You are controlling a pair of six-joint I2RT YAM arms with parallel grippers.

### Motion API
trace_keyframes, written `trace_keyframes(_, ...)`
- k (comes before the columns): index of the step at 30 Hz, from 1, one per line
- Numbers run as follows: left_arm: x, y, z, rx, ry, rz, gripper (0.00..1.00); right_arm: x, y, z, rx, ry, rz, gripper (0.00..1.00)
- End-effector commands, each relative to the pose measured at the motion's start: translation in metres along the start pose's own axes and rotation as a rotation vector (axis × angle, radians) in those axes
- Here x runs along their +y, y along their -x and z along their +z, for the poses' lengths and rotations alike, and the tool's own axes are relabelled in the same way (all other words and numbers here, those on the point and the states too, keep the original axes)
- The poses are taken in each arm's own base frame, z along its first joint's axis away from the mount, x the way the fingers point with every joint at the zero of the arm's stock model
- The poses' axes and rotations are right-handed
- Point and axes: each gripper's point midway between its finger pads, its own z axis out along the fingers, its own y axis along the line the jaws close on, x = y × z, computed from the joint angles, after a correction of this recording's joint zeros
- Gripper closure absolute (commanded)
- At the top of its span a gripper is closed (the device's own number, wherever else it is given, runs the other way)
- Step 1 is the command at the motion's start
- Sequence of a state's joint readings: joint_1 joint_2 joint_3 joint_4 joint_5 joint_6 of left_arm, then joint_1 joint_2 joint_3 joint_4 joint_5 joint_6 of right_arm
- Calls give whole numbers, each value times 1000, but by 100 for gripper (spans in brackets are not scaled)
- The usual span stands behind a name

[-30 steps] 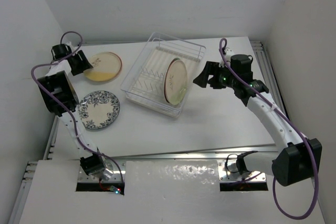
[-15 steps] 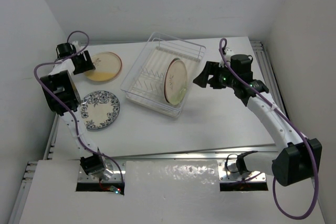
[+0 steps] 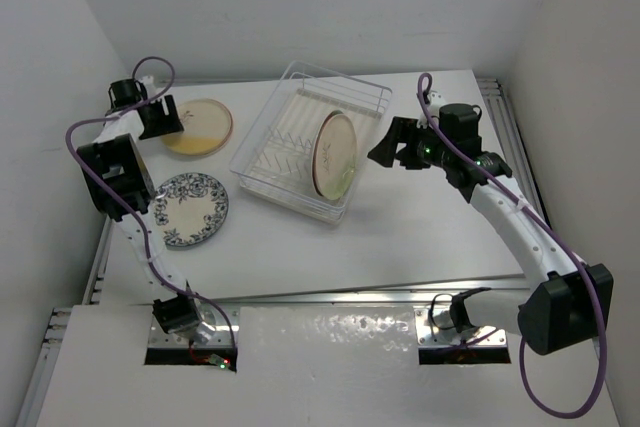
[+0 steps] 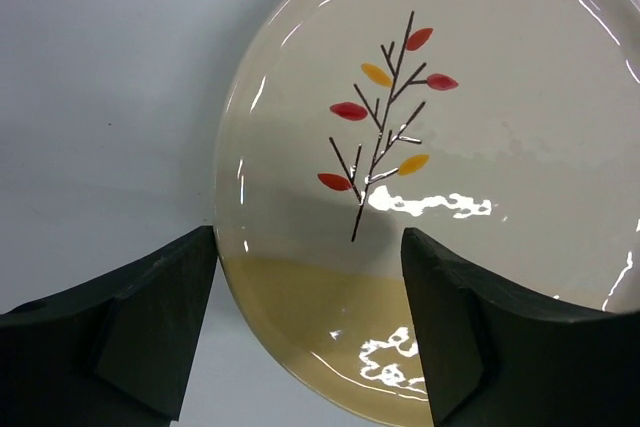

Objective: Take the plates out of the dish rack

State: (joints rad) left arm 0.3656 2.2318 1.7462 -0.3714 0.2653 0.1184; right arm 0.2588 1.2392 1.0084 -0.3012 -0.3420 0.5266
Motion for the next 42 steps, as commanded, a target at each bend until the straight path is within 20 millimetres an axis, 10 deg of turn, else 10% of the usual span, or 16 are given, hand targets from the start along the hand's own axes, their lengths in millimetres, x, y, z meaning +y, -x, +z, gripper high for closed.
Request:
trace_keyframes(1,-20,56,-37,-136,-20,66,28,5,4,-3,-13,5,-24,18)
trace_keyframes(5,-17,91,-63,-217,48,80,24,-8,1,-5,-2,-62,-34,18)
trace_keyframes(10,-61,159,-146,-417,37,131,23,-23,-5,-6,10,-132,-40,18)
trace_keyframes(14,-179,186,-225,-507,-120,301,27,-40,-9,-7,-4,-215,-30,17)
trace_keyframes(19,-340,113,-266,-371,-379,532,29,-53,-15,-8,-56,-260,-28,18)
trace_keyframes(25,-441,30,-283,-281,-500,720,29,-60,-27,-19,-37,-280,-95,17)
trace_keyframes(42,-447,-30,-227,-155,-311,812,56,-70,-60,-35,-34,-297,-99,16)
